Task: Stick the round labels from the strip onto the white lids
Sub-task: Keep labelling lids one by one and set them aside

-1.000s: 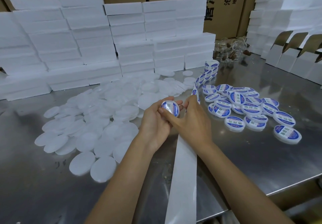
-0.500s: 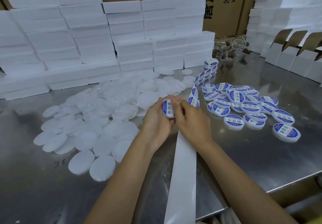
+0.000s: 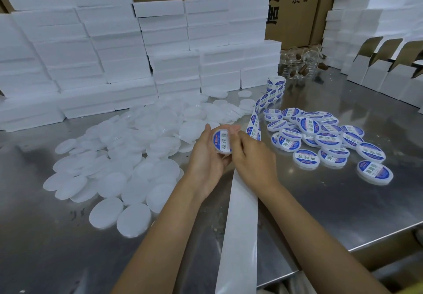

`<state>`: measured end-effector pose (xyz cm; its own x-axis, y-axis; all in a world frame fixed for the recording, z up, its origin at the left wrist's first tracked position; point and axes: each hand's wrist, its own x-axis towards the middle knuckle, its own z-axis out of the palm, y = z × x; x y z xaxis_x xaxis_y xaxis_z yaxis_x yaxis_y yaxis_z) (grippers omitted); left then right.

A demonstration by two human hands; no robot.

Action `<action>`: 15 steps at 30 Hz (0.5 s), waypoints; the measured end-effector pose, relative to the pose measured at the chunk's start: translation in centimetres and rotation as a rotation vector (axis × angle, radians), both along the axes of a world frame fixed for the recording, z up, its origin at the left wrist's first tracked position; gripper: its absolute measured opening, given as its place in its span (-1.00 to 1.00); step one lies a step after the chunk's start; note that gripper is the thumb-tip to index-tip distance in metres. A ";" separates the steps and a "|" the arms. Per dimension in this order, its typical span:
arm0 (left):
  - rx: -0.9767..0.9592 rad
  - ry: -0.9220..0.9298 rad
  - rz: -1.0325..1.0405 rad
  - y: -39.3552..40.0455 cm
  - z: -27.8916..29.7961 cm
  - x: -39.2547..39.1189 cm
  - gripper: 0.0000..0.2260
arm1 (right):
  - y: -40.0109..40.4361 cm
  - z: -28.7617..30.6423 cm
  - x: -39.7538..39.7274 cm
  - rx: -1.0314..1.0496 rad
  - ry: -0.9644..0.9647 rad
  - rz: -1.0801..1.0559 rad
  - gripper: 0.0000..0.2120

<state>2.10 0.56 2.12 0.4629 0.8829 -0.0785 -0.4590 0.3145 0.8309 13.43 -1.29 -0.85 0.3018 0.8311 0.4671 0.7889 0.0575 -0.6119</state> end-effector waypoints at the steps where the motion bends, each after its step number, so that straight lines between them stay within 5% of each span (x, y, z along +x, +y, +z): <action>1: -0.006 -0.015 0.012 0.1 0.1 -0.1 -0.49 | -0.2 0.0 -0.2 -0.015 -0.013 0.022 -0.55; 9: -0.032 -0.012 0.021 0.4 0.0 -0.5 -0.49 | -0.4 -0.1 -0.2 -0.073 -0.052 0.019 -0.39; 15: 0.003 -0.001 -0.009 0.7 -0.4 -0.7 -0.52 | -0.4 -0.1 -0.3 -0.119 -0.047 0.058 -0.46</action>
